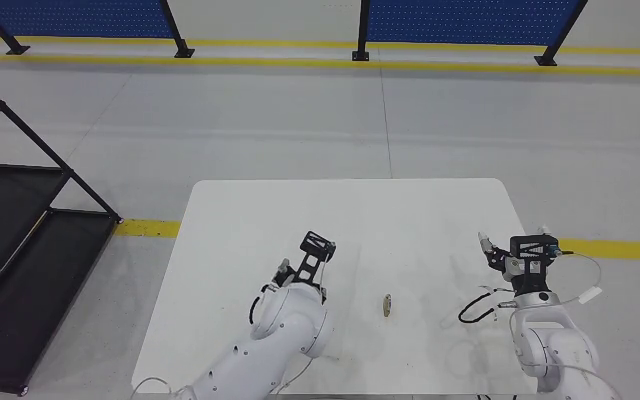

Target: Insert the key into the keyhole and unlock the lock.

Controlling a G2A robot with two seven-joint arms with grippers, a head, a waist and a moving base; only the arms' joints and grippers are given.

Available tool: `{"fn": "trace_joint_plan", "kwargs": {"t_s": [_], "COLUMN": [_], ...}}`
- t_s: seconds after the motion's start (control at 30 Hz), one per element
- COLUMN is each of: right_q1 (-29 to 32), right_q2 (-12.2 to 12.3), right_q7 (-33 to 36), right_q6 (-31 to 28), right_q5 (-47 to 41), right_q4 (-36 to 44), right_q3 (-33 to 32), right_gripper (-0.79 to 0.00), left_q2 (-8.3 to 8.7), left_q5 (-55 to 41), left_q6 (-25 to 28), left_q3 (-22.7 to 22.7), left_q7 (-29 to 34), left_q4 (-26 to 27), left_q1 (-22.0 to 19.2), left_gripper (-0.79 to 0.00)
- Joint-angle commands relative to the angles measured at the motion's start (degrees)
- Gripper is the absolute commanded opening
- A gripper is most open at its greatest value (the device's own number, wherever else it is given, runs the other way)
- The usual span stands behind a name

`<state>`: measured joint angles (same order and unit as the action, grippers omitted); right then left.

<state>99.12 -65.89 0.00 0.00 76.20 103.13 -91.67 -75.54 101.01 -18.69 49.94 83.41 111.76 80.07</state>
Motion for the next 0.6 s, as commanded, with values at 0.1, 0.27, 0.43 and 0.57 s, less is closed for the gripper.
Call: {"fn": "trace_joint_plan", "kwargs": {"t_s": [0.1, 0.27, 0.43, 0.57], "right_q1": [0.0, 0.0, 0.0, 0.0], "right_q2": [0.0, 0.0, 0.0, 0.0], "right_q7": [0.0, 0.0, 0.0, 0.0], "right_q6": [0.0, 0.0, 0.0, 0.0], "right_q5": [0.0, 0.0, 0.0, 0.0], "right_q4": [0.0, 0.0, 0.0, 0.0], "right_q3": [0.0, 0.0, 0.0, 0.0], "right_gripper": [0.0, 0.0, 0.0, 0.0], "left_q2": [-0.02, -0.18, -0.48, -0.77], "left_q5": [-0.5, -1.2, -1.7, -1.9], "left_q6": [0.9, 1.8, 2.7, 3.2], "left_q3": [1.9, 3.4, 4.1, 4.3], "left_q7": [-0.5, -1.4, -1.9, -2.2], "left_q4": [0.4, 0.4, 0.2, -0.1], "left_q1": [2.2, 3.3, 3.8, 3.9], "left_gripper": [0.0, -0.169, -0.388, -0.44]}}
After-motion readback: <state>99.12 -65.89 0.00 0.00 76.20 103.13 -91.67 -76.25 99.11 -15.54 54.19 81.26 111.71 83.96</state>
